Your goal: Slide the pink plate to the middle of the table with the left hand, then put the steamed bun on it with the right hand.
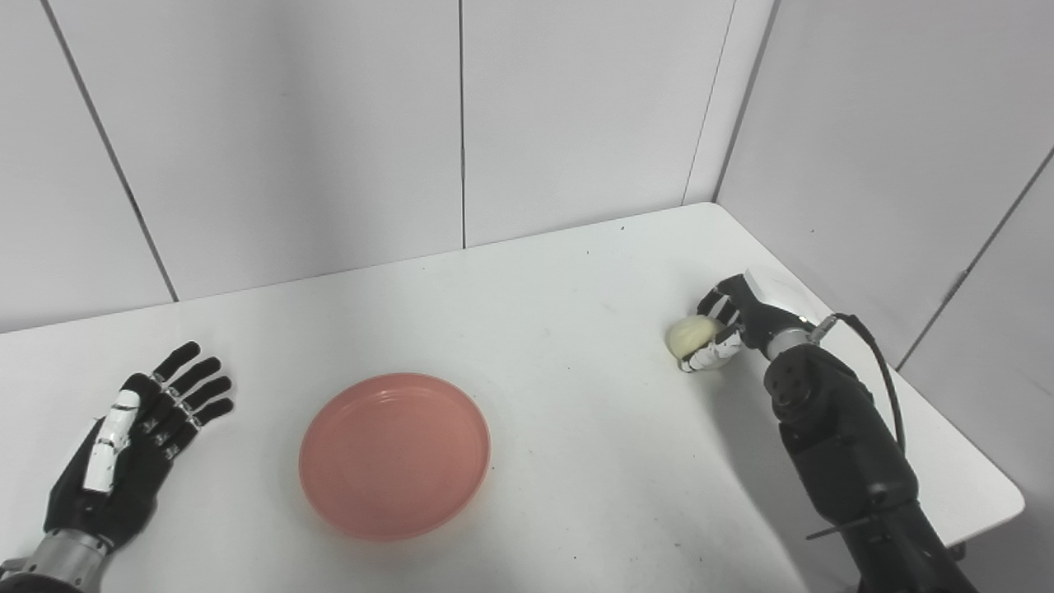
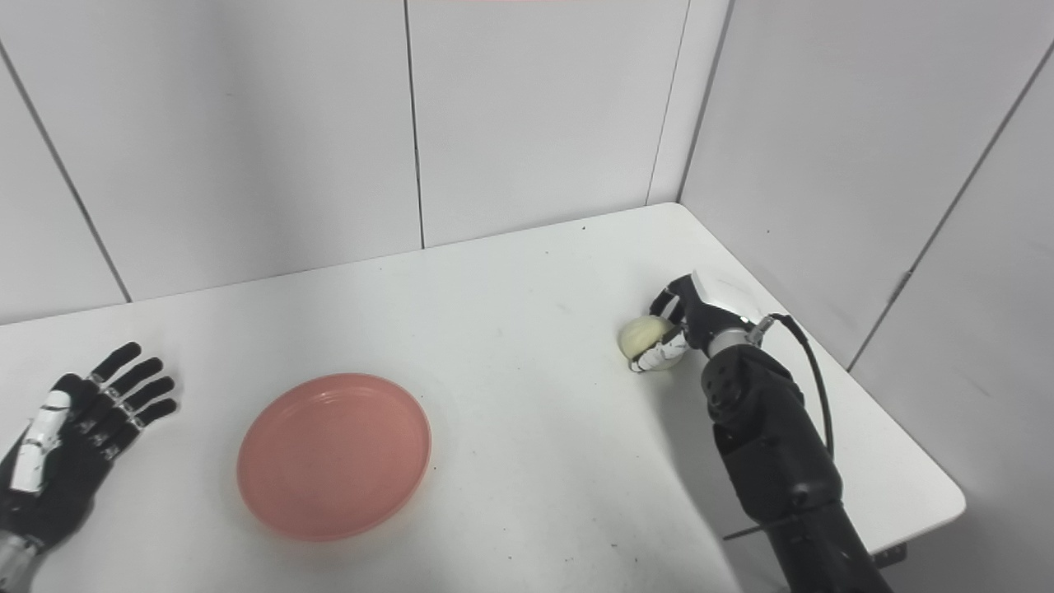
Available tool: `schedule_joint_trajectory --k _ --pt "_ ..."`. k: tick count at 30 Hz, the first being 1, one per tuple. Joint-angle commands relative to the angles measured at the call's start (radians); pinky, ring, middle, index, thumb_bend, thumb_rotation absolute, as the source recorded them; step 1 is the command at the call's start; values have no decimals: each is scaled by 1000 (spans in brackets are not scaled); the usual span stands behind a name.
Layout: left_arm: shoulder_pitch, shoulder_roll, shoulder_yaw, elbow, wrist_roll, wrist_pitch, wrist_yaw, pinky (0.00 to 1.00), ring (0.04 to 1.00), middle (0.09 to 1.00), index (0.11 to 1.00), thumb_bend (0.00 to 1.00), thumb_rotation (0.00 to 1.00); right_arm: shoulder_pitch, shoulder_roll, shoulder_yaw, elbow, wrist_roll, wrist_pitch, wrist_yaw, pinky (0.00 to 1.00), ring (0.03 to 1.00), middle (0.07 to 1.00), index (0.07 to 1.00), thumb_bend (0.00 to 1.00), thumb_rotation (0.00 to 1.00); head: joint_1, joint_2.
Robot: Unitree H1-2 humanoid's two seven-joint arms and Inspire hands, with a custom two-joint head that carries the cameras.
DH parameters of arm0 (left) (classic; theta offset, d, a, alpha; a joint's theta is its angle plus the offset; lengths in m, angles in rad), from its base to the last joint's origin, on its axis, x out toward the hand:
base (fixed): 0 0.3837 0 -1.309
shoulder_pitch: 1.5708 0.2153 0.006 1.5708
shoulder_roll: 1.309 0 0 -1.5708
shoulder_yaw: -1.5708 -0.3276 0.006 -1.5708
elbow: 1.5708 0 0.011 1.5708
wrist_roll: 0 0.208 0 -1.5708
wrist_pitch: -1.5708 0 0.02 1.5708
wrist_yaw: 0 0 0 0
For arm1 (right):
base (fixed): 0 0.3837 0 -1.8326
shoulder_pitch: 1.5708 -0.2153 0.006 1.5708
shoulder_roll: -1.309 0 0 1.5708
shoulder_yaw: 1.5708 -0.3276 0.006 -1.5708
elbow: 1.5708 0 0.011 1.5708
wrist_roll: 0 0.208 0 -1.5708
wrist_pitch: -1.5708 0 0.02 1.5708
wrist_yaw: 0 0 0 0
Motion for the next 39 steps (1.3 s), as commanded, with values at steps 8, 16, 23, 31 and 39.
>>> schedule_joint_trajectory --k 8,16,23,31,39 --pt "90 -54 -66 10 65 107 73 839 858 880 870 486 918 -120 26 20 -257 -120 1 98 326 388 430 543 517 0 104 -14" --pt "107 -108 -106 -70 95 150 149 864 871 891 882 447 991 -187 62 91 -345 -150 0 199 330 405 432 548 516 0 224 -10" --pt "108 -159 -138 -111 130 180 211 875 880 898 895 432 1000 -245 78 182 -386 -124 -11 226 292 372 432 547 516 0 340 1" --pt "94 -201 -157 -114 173 192 253 882 884 901 905 422 1000 -292 128 286 -402 -85 -33 248 279 359 426 542 516 0 434 17" --pt "82 -226 -165 -115 197 203 269 894 889 902 903 412 1000 -299 184 384 -426 -80 -29 283 278 360 425 542 516 0 477 33"
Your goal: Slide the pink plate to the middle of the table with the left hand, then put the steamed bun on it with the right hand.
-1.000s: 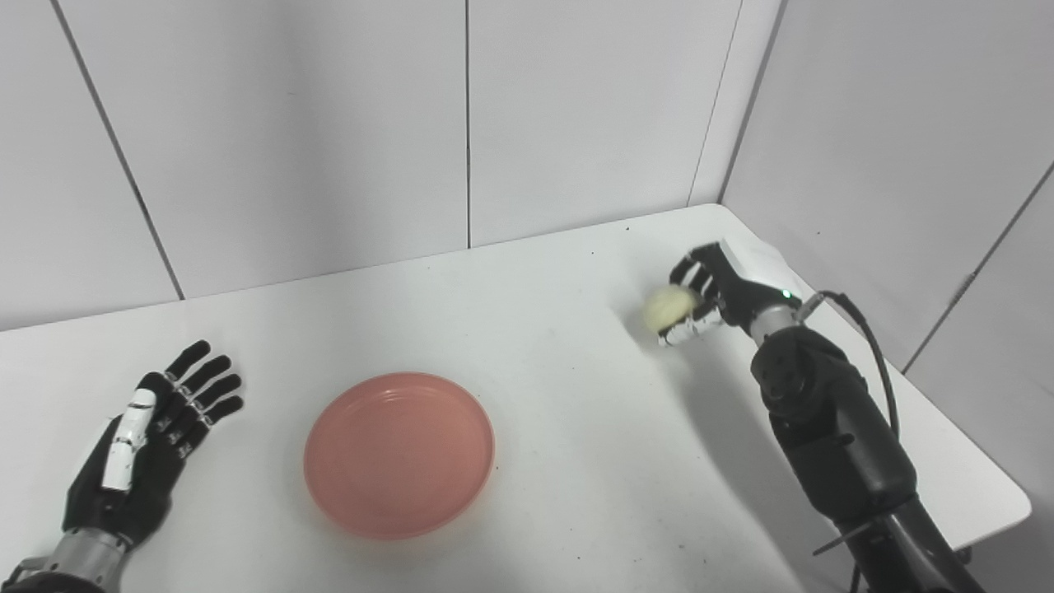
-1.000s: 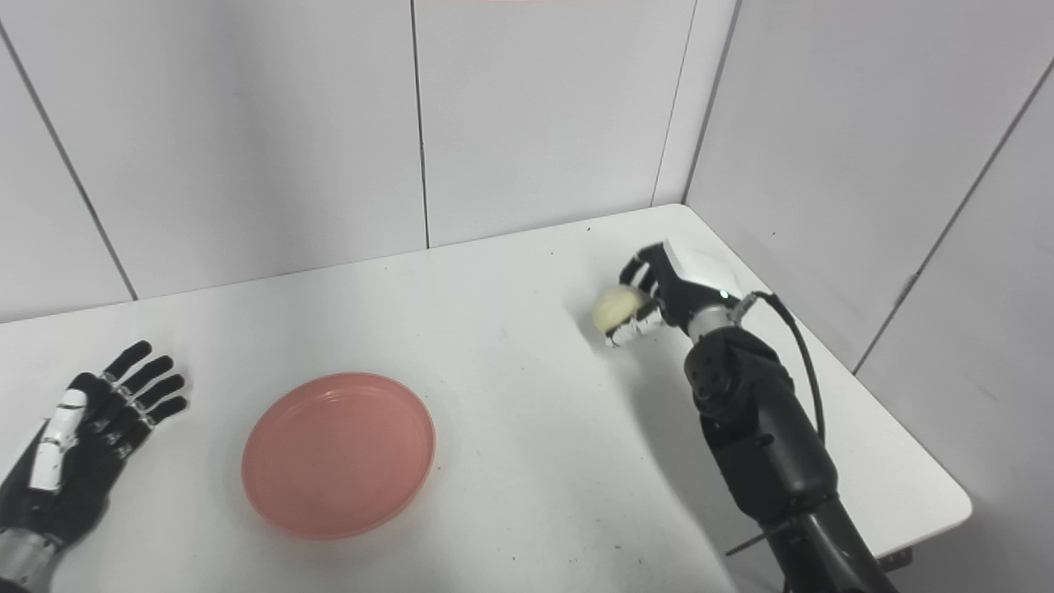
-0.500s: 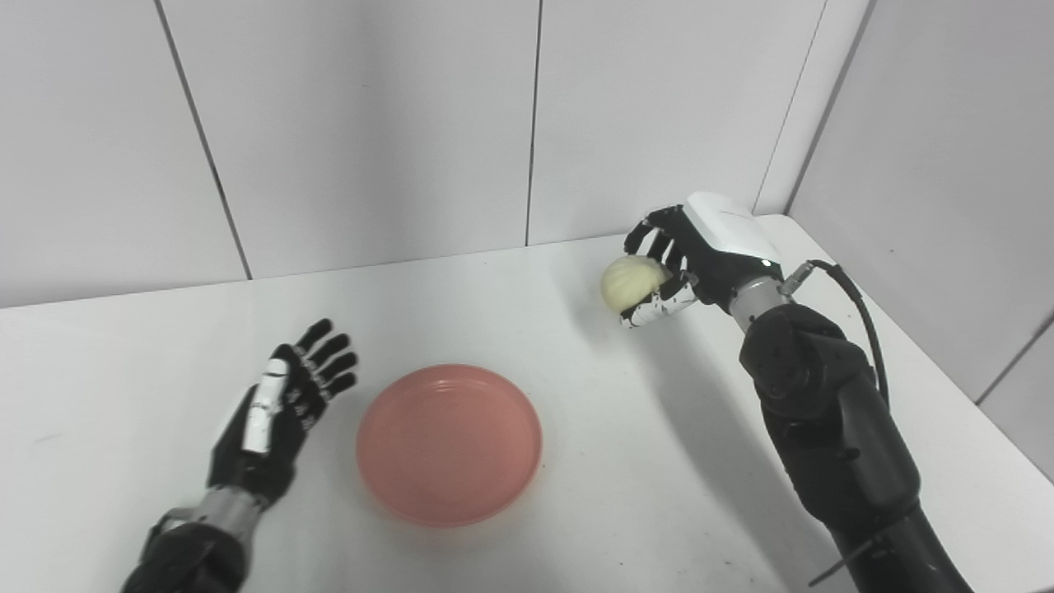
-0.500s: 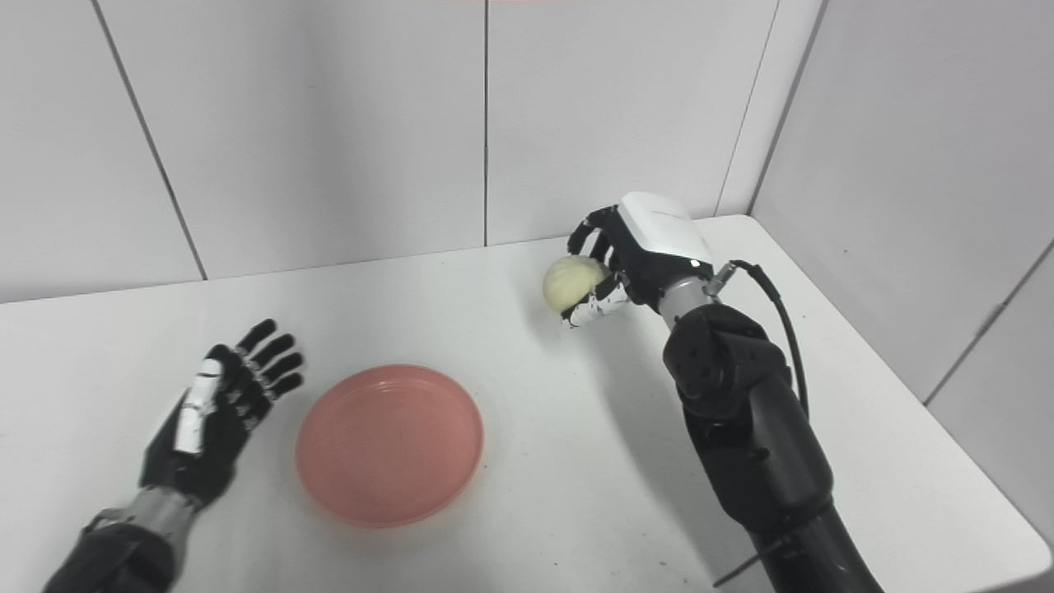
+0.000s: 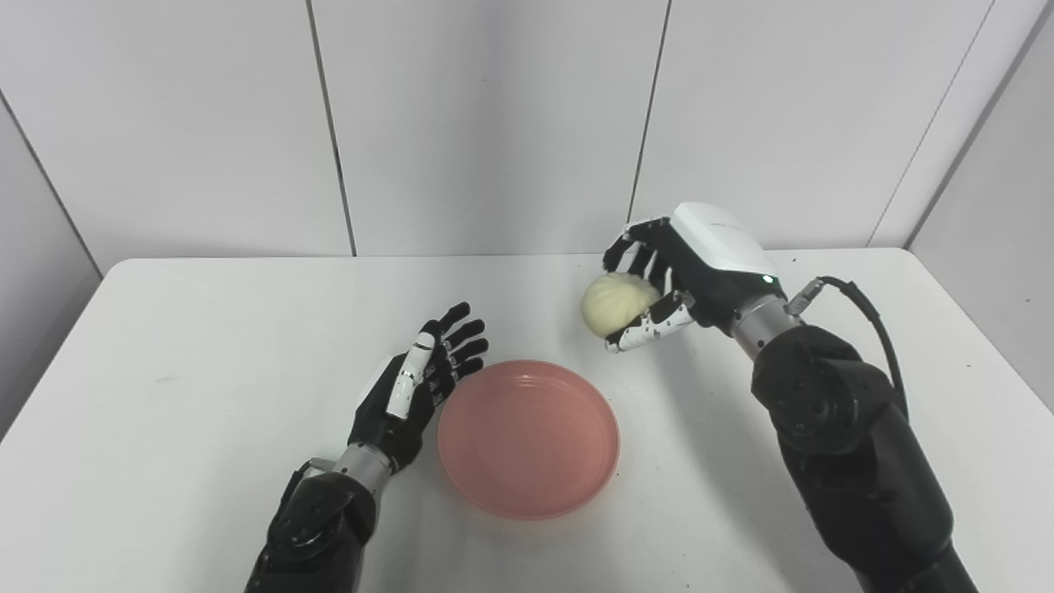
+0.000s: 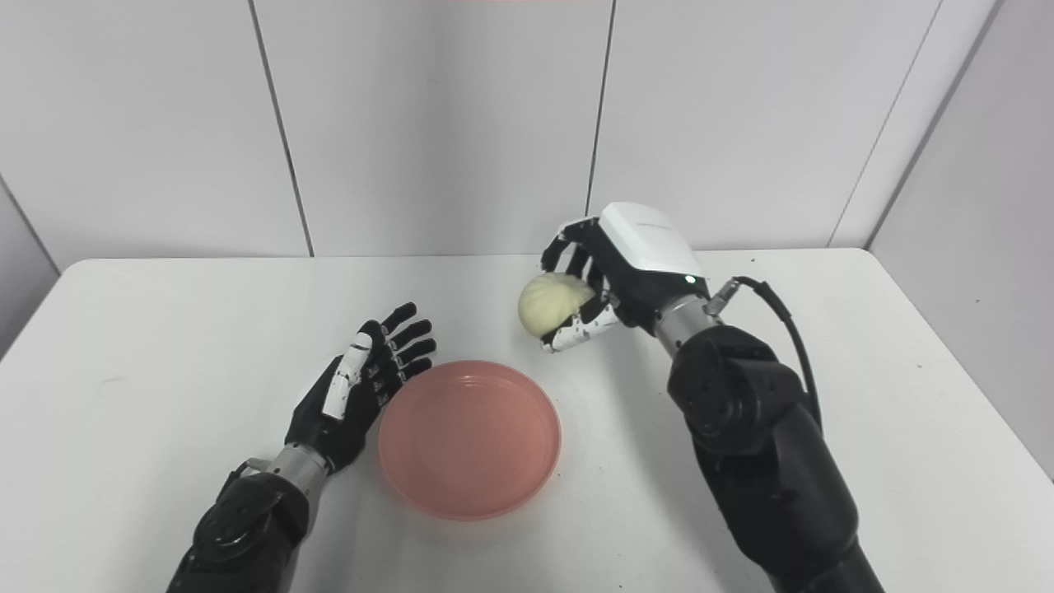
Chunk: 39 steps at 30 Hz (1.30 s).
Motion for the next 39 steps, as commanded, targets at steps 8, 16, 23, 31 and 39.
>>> schedule_joint_trajectory --k 8,16,23,31,39 --pt "39 -15 -23 48 32 124 19 898 898 915 917 403 1000 -16 65 97 -53 -34 -47 13 277 351 415 532 517 0 13 24" --pt "41 -18 -25 18 24 154 26 906 900 916 918 404 1000 12 81 132 -10 -28 -99 -6 274 345 443 511 521 0 14 53" --pt "45 -16 -26 -3 29 171 28 900 896 912 913 405 1000 26 83 150 18 -37 -115 -6 243 316 477 488 527 0 12 67" --pt "49 -15 -29 -19 33 181 35 892 889 905 907 409 1000 38 86 171 79 -38 -119 -20 298 368 448 512 522 0 15 78" --pt "51 -16 -34 -36 44 198 39 890 892 905 909 406 1000 40 84 190 169 -38 -145 -59 305 370 479 490 526 0 23 89"
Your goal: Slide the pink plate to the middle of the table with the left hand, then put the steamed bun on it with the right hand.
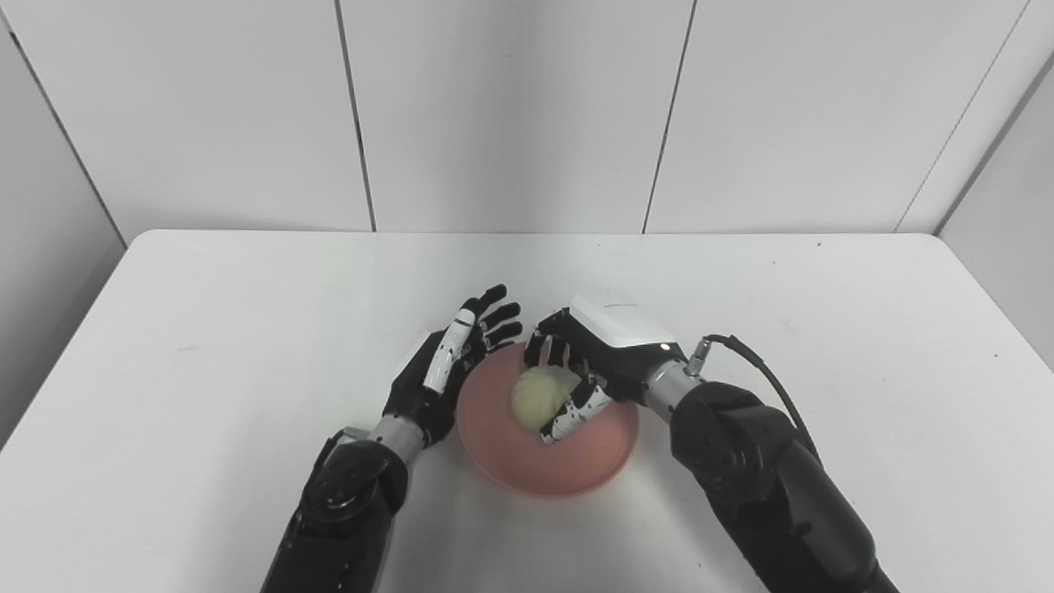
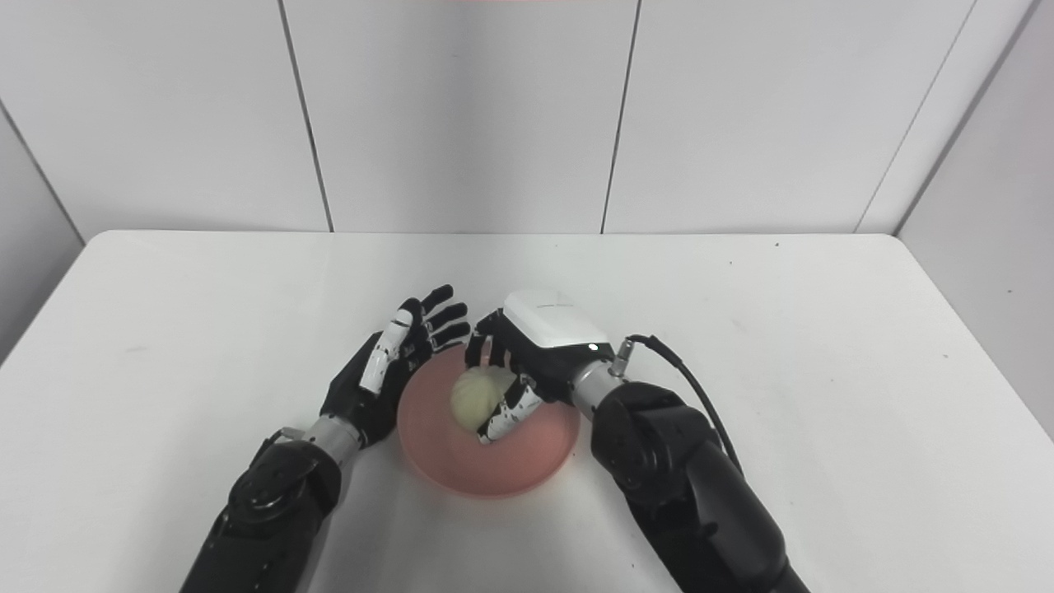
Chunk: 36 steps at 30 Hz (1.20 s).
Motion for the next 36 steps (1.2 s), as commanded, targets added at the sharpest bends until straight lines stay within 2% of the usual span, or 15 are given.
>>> schedule_joint_trajectory --k 1,8,14,17,19,20,21,22,23,26,29,32,36 --pt "44 2 -6 31 20 92 13 892 893 906 910 406 1000 -27 1 -3 -4 -7 -46 -38 299 364 479 489 526 0 3 2" --pt "43 -1 -7 31 21 97 16 889 890 905 910 406 1000 -24 4 12 60 -12 -63 -59 265 332 477 488 527 0 8 5" --pt "41 -3 -9 35 22 94 20 883 887 901 908 412 1000 -25 -3 31 59 -30 -58 -49 256 328 477 489 528 0 10 4" --pt "41 -3 -10 35 23 94 20 881 886 900 908 414 1000 -30 -7 42 38 -56 -41 -22 294 371 482 490 527 0 11 1" --pt "40 -5 -7 37 21 93 21 877 890 901 906 409 1000 -31 -10 44 12 -67 -33 1 351 443 488 493 526 2 11 1" --pt "39 -6 -5 40 19 89 20 876 889 901 905 408 1000 -32 -11 43 -6 -70 -28 17 371 475 490 548 532 2 11 1" --pt "39 -7 -3 41 16 88 19 873 887 901 903 405 1000 -33 -12 39 -24 -72 -22 35 390 507 534 663 569 39 11 2" --pt "39 -10 0 42 12 88 20 866 883 898 896 400 1000 -34 -13 37 -46 -77 -14 59 441 590 680 770 652 173 11 2" --pt "38 -12 2 42 11 88 21 863 882 897 894 399 1000 -35 -13 34 -60 -80 -10 75 460 620 720 795 670 209 11 1" --pt "36 -14 3 45 15 90 23 853 884 894 891 395 1000 -43 -16 29 -124 -102 24 163 523 715 816 852 713 329 13 0" --pt "34 -12 0 49 21 88 22 861 901 895 897 394 1000 -53 -16 27 -174 -131 61 257 550 745 866 899 757 474 12 0" --pt "33 -11 -2 48 24 90 24 872 907 896 899 391 1000 -59 -10 22 -206 -160 78 310 555 759 894 920 790 572 13 -1" --pt "34 -13 2 48 13 89 16 888 920 914 904 393 1000 -64 2 -1 -244 -185 83 350 588 788 908 933 800 611 14 -2"
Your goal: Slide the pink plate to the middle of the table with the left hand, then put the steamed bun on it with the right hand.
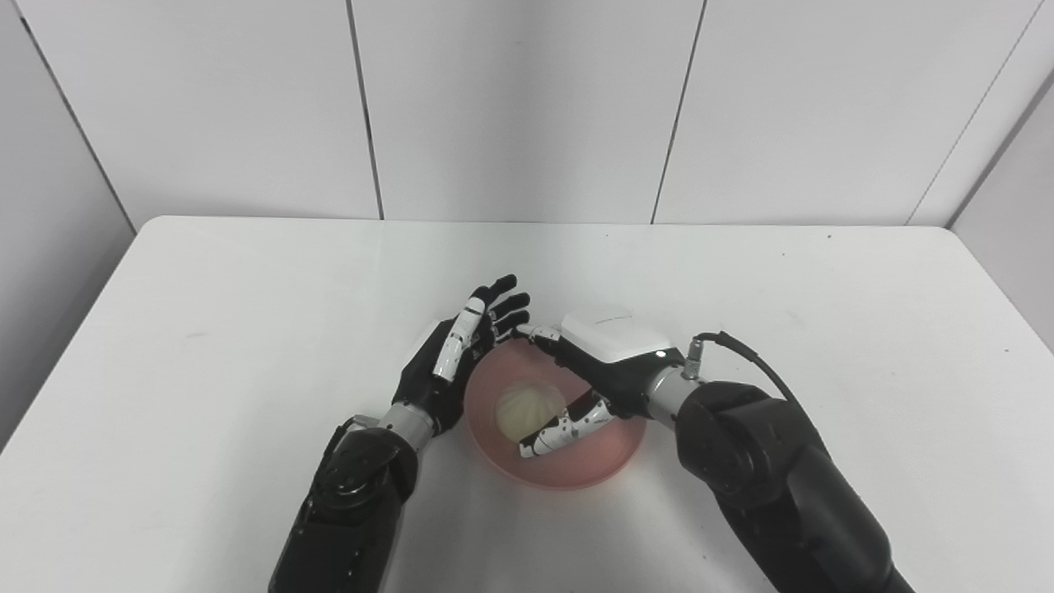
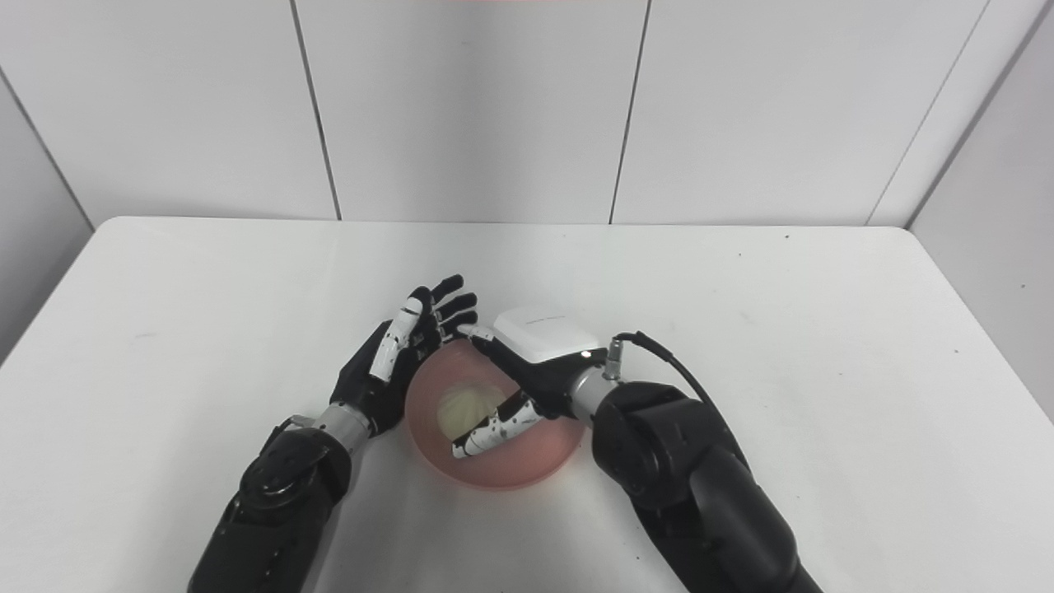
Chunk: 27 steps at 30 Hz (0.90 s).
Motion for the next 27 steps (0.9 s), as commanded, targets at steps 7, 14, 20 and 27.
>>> schedule_joint_trajectory --k 7,14,20,27 --pt "39 -4 0 50 4 71 2 867 894 902 899 399 1000 -54 18 -62 -72 -44 11 49 599 792 911 951 796 616 1 -3" --pt "46 -5 4 39 8 69 9 872 868 889 882 394 1000 -27 24 -148 -75 16 -5 -3 575 792 897 951 786 638 -10 -16" --pt "64 12 4 0 29 62 20 906 901 923 930 400 1000 -2 7 -219 -68 85 32 1 751 893 965 998 743 829 -27 -26" --pt "112 22 20 -112 51 69 49 985 978 992 992 378 1000 45 10 -312 -49 144 45 -46 855 955 1000 1000 752 947 -61 -62"
